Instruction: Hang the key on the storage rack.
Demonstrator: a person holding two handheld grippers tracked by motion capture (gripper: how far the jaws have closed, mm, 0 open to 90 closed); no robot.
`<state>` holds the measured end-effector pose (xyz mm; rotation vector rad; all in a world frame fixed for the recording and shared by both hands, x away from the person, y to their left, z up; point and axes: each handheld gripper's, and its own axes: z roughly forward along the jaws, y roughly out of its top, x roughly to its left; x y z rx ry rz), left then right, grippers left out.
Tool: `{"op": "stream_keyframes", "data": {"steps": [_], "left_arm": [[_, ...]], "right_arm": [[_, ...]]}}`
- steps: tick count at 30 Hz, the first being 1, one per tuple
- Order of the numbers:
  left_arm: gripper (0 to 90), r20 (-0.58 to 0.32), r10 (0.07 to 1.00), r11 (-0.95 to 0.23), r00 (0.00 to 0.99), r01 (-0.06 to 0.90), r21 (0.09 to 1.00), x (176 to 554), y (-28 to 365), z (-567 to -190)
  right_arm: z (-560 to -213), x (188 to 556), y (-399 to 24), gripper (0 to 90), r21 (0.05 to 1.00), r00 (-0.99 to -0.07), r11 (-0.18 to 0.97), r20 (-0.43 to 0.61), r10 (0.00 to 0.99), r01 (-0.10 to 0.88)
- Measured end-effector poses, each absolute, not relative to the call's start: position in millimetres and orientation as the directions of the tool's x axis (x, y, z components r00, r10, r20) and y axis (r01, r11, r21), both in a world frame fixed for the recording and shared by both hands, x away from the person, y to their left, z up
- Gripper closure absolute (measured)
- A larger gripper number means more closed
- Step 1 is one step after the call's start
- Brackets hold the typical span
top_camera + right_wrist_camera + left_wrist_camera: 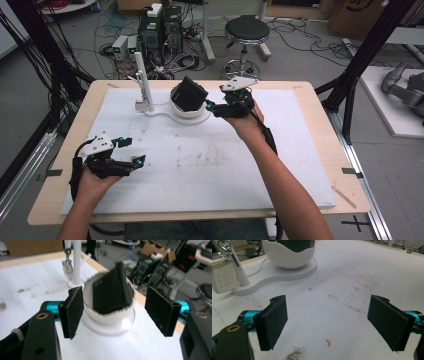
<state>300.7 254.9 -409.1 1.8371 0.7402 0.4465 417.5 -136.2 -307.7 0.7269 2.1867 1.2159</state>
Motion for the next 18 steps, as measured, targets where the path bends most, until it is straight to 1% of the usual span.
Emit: {"op": "stream_keyframes", "data": {"steps": [5, 12, 16, 18], "left_arm": [[16.4, -0.038, 0.671, -0.252, 0.740, 0.276, 0.928, 302, 253, -409], [16.4, -0.032, 0.680, -0.251, 0.733, 0.274, 0.929, 304, 253, -409], [16.4, -0.038, 0.682, -0.243, 0.730, 0.275, 0.930, 305, 254, -409], [16.4, -0.039, 0.683, -0.242, 0.729, 0.277, 0.930, 305, 254, -409]], "right_arm": [[-313, 410, -158, 30.2, 0.882, -0.700, 0.424, -0.171, 0.693, 0.205], [-330, 402, -182, 25.7, 0.872, -0.695, 0.422, -0.142, 0.705, 0.250], [-339, 394, -196, 24.8, 0.878, -0.683, 0.399, -0.122, 0.720, 0.264], [-343, 389, -205, 23.4, 0.886, -0.680, 0.372, -0.093, 0.727, 0.278]]}}
